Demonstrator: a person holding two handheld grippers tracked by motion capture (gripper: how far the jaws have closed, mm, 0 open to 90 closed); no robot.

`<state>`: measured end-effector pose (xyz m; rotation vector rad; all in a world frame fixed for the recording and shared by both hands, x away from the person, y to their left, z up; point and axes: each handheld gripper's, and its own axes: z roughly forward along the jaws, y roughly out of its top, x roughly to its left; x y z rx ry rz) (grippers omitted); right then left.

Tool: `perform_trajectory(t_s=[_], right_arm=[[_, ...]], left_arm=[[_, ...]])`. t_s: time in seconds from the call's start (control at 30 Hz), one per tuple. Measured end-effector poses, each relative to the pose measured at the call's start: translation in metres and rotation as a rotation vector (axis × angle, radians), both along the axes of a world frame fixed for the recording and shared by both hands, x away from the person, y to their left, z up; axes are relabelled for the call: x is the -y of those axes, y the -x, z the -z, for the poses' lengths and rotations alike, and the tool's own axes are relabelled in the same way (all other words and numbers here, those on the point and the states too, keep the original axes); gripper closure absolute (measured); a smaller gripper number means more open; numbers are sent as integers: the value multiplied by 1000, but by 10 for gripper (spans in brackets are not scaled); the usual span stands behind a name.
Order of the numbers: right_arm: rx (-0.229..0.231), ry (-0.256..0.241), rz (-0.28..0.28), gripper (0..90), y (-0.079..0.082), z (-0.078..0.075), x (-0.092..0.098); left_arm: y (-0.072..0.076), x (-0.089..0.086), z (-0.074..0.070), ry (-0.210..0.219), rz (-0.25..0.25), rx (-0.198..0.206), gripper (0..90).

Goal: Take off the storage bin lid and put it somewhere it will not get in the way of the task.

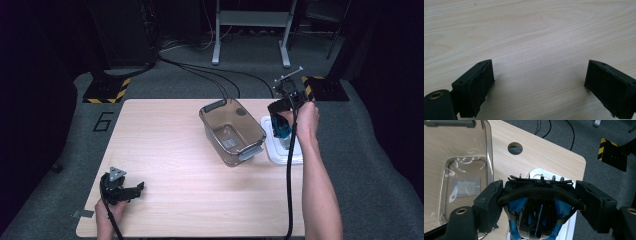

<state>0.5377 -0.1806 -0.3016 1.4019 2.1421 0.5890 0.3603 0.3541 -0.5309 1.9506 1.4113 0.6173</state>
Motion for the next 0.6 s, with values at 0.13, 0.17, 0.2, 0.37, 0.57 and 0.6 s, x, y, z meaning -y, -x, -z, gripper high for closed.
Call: perform_trajectory(t_s=[0.13, 0.17, 0.2, 0.37, 0.57, 0.6], right_arm=[[20, 11, -10, 243, 0, -7, -3], [23, 8, -10, 243, 0, -9, -4], [23, 8, -10, 243, 0, -9, -4], [48, 22, -29, 243, 3, -19, -15], [103, 27, -68, 243, 10, -33, -31], [107, 25, -76, 243, 11, -35, -35]], left_arm=[[0, 0, 0, 0, 0, 0, 84], [0, 0, 0, 0, 0, 0, 84], [0, 0, 0, 0, 0, 0, 84], [0, 0, 0, 0, 0, 0, 84], [0, 0, 0, 0, -1, 2, 84], [0, 0, 0, 0, -1, 3, 84]])
